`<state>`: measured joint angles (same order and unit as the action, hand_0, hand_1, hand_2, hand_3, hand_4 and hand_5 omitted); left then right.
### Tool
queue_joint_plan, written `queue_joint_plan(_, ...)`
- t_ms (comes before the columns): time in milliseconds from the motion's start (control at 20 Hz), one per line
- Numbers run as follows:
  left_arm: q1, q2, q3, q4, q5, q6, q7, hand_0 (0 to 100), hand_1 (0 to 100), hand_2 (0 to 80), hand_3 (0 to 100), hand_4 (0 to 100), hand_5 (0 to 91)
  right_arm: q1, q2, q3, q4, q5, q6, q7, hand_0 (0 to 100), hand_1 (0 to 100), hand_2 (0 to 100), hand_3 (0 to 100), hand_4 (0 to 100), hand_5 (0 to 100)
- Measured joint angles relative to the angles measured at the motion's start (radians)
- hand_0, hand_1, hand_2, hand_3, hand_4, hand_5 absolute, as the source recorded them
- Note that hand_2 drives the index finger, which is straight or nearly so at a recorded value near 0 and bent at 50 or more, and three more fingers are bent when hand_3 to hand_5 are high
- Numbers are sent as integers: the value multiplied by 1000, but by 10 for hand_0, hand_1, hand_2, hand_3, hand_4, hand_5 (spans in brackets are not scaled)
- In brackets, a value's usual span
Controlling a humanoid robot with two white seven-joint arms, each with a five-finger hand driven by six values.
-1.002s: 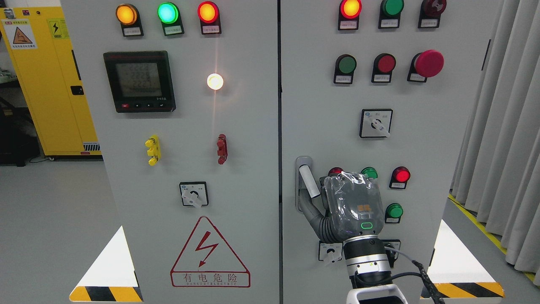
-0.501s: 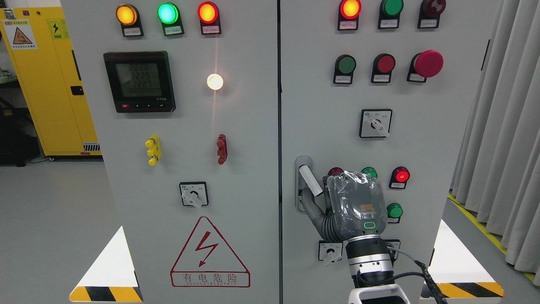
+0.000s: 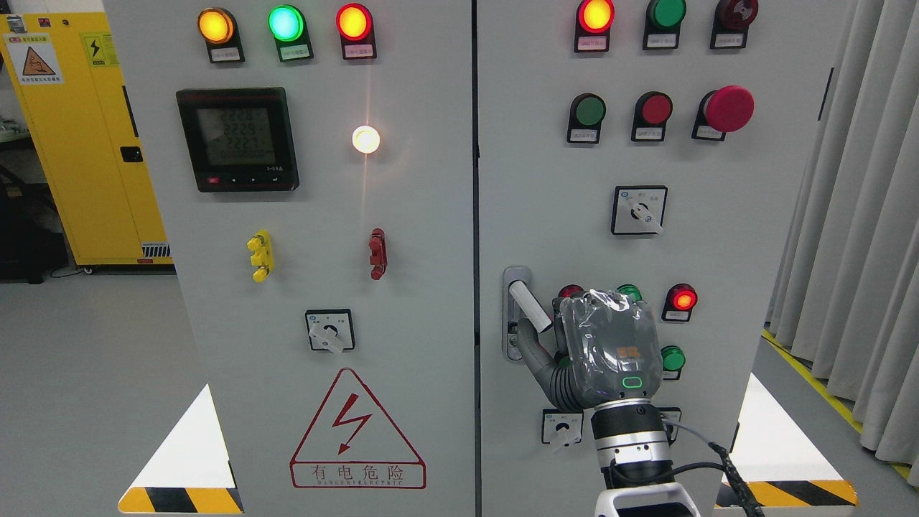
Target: Release door handle
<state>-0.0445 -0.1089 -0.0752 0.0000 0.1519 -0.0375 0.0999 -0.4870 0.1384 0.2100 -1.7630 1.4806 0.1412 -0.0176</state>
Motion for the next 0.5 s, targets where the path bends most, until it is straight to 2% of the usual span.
queue_joint_plan(501, 0, 0, 0, 0, 0, 0, 0, 120, 556, 0, 0, 0, 0, 0, -1, -2, -10, 0, -1, 8, 525, 457, 986, 1000, 1000, 1000)
